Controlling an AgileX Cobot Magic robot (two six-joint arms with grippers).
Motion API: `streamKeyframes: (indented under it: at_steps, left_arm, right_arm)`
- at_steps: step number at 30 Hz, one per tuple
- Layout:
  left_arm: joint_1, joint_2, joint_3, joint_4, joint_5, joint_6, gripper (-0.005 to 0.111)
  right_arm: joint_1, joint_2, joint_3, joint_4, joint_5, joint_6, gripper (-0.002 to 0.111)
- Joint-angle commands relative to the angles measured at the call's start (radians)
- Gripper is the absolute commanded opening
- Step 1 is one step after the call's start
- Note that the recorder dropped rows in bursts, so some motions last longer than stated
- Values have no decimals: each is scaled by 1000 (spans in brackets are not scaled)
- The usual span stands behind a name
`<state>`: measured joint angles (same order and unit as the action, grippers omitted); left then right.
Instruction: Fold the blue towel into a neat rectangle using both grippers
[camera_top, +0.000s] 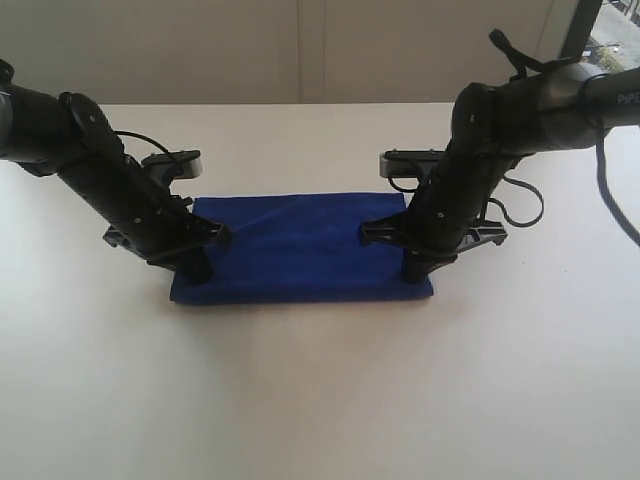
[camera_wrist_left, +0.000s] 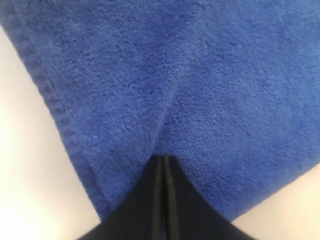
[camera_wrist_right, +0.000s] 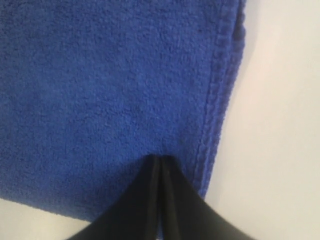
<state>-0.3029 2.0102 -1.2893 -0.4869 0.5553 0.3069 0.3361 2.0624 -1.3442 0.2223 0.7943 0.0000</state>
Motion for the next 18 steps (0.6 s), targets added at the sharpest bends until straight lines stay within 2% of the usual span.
streamKeyframes:
  at_steps: [1, 11, 15, 18]
  left_arm:
    - [1, 6, 8, 47, -27, -19, 0]
    - [1, -149, -50, 47, 62, -19, 0]
    - [2, -228, -71, 48, 129, -29, 0]
    - [23, -277, -71, 99, 189, -125, 0]
  right_arm:
    - [-6, 4, 8, -37, -7, 6, 0]
    - [-6, -166, 8, -37, -64, 10, 0]
    - [-8, -262, 8, -37, -18, 32, 0]
    - [-10, -322, 8, -37, 51, 32, 0]
